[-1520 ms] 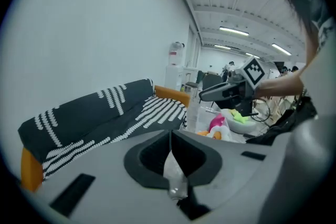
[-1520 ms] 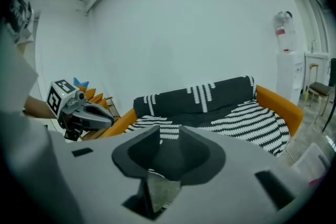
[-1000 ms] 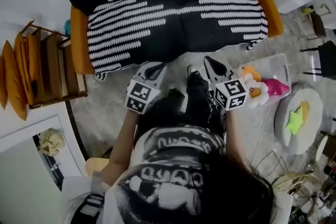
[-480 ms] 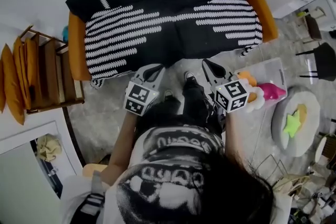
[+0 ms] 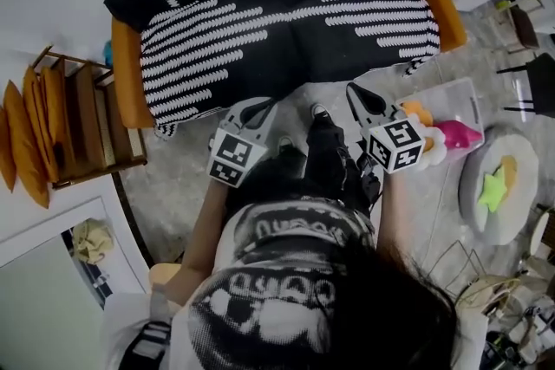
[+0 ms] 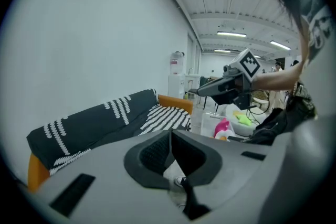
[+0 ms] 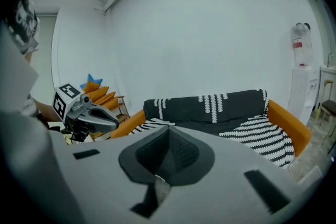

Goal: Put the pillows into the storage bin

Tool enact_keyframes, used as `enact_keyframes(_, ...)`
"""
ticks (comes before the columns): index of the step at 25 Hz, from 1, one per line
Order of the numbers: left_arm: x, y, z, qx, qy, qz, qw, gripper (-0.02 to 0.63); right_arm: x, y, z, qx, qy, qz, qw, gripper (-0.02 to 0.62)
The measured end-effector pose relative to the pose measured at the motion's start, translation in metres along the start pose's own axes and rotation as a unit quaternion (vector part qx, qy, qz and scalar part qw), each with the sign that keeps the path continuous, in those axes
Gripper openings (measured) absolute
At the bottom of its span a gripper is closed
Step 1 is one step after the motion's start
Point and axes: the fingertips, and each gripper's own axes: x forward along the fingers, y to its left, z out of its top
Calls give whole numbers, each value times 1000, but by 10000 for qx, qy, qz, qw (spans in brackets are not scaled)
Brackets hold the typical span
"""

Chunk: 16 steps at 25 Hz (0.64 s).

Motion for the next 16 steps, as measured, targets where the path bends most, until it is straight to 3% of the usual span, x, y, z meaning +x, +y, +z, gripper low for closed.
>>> enact_keyframes(16, -1, 1, -15, -56, 173, -21, 9998, 14, 5, -8, -12, 155, 109, -29, 9998, 5)
